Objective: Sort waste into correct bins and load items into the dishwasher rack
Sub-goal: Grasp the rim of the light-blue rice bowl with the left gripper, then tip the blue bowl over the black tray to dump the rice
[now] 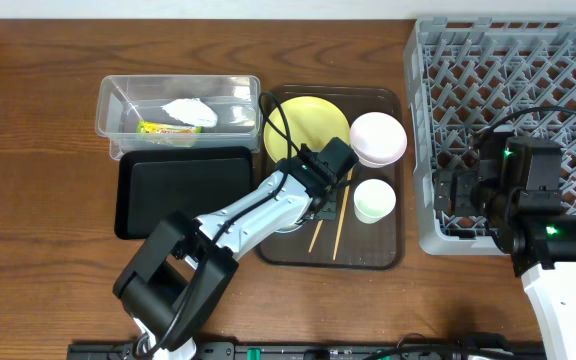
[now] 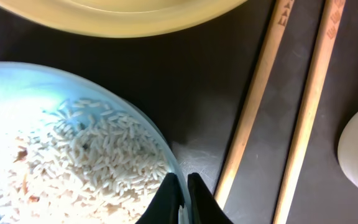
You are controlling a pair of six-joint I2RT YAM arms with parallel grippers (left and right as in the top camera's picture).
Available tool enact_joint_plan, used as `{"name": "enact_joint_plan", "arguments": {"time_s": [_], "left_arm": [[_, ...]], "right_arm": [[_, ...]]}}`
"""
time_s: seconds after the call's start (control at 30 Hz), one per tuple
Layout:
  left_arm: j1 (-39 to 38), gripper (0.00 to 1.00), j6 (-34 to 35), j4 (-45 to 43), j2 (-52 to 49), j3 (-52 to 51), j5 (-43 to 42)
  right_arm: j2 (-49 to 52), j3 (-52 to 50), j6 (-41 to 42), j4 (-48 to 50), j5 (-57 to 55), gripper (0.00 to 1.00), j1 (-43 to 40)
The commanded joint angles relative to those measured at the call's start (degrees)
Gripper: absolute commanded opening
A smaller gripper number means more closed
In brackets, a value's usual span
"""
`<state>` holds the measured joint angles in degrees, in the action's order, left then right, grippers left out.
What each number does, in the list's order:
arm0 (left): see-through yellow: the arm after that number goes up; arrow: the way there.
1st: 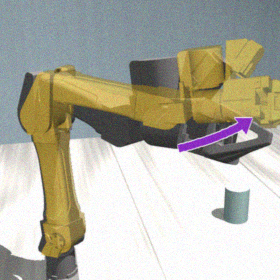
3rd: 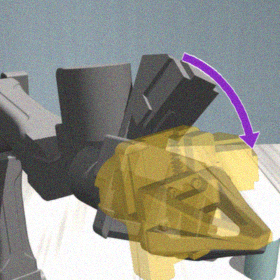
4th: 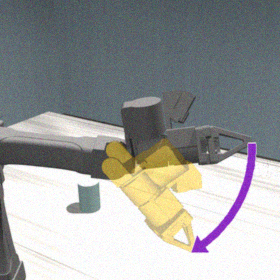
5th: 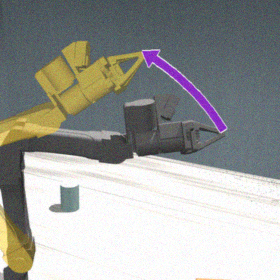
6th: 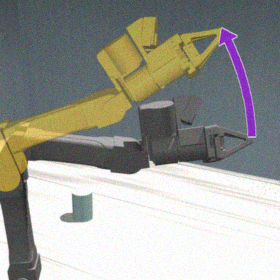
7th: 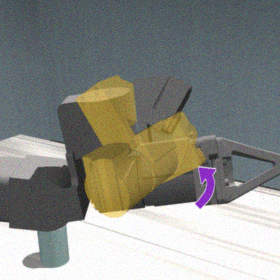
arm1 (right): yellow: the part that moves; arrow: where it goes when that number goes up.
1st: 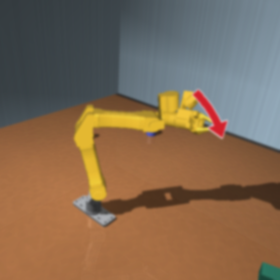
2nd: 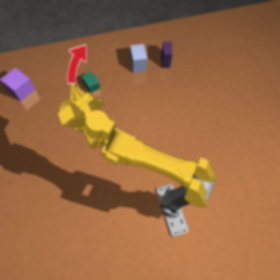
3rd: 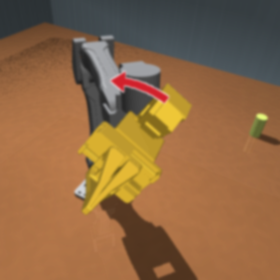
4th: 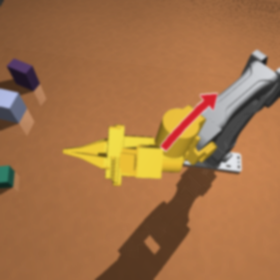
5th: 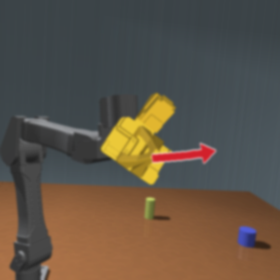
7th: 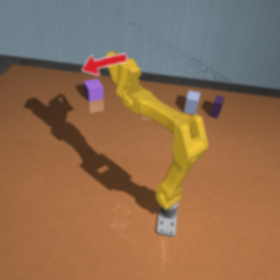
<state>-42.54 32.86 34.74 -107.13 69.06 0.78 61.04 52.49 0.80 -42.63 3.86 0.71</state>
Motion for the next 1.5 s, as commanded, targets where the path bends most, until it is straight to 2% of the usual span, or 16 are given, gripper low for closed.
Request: {"name": "enact_joint_plan", "arguments": {"time_s": [0.0,0.2,0.47,0.63,0.7,0.77,0.97,1.17,1.47], "left_arm": [[0.3,0.06,0.0,0.9,-0.8,-0.5,0.3],[0.3,0.06,-0.4,3.0,0.3,0.7,0.3],[1.1,0.06,-8.8,8.3,9.0,4.3,0.3],[6.1,0.06,-9.3,9.8,15.4,4.3,-1.4],[10.4,0.06,-9.3,10.8,17.3,4.3,-4.1],[14.6,0.06,-9.8,11.3,17.8,4.3,-8.2],[30.3,0.06,-14.4,11.5,16.9,2.7,-28.2],[43.7,0.06,-21.8,11.5,15.3,-1.0,-47.5],[56.1,0.06,-30.1,11.5,10.7,-8.3,-73.0]], "right_arm": [[0.1,1.1,-0.6,-0.1,0.3,0.99,0.7],[0.1,1.1,-0.6,-0.1,0.3,0.99,0.7],[0.1,1.1,-0.6,-0.1,0.3,0.99,0.7],[0.0,1.1,-0.6,-0.1,0.3,0.99,0.7],[0.0,1.1,-0.6,-0.1,0.3,0.99,0.7],[0.1,1.1,-0.6,-0.1,0.3,0.99,0.7],[0.1,1.1,-0.6,-0.3,0.3,0.99,0.7],[0.1,1.1,-0.6,-0.3,0.3,0.99,0.7],[0.1,1.1,-0.6,-0.3,0.3,0.99,0.7]]}}
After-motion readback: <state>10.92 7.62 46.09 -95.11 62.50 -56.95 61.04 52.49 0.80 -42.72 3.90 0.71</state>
